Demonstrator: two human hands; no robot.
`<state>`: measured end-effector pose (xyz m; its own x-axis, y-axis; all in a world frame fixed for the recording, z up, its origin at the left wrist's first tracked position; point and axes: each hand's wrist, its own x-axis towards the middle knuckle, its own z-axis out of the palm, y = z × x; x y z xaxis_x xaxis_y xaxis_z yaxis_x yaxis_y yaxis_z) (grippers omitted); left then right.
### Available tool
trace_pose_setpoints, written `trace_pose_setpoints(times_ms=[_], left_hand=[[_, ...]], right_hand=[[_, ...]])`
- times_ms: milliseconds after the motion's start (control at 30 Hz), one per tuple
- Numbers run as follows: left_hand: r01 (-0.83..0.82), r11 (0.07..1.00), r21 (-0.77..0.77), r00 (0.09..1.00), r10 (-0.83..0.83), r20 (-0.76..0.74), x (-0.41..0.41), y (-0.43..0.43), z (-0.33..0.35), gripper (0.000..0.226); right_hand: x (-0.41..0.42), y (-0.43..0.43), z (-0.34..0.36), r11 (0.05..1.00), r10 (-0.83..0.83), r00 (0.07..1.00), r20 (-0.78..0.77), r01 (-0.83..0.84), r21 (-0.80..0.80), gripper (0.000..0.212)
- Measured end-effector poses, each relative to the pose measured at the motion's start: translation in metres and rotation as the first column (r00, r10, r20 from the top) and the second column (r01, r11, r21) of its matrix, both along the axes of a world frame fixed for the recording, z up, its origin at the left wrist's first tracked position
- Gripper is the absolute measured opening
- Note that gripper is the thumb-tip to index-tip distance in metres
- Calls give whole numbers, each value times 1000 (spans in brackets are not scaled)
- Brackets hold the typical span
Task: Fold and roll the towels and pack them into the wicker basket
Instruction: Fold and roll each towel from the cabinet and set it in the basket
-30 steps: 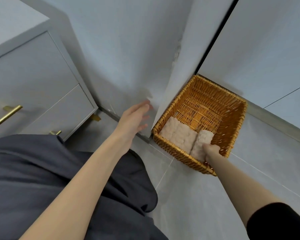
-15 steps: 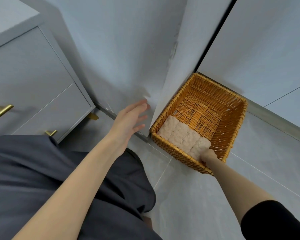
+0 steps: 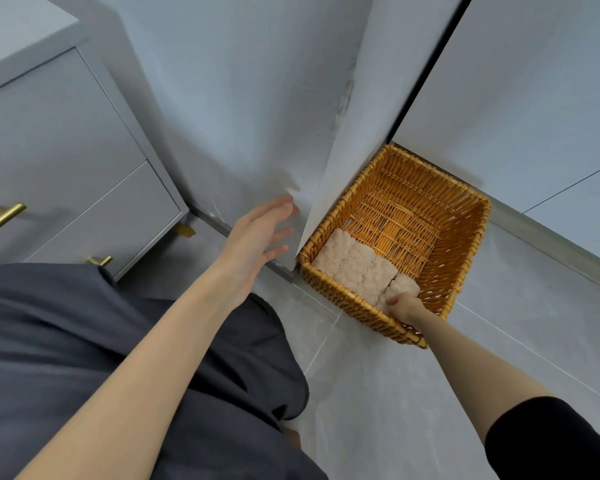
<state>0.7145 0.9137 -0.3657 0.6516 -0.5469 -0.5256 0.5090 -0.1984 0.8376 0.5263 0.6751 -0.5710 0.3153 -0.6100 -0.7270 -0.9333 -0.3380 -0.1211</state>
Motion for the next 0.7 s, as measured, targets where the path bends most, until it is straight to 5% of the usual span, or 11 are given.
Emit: trace_pose_setpoints(times_ms=[100,300,700], left_hand=[[15,1000,-4,1000,-15,0,-2,1,3,40],[4,1000,-10,1000,-4,5,-5,8,11,32],[-71,986,-148,989,88,116,2,46,76,28]], right_hand=[[3,-2,11,999,-14,999,37,16,-33,37],[21,9,72,995,78,936,344,-50,-90,30],[62,119,251,928,311,584,750,-356,-108,17]])
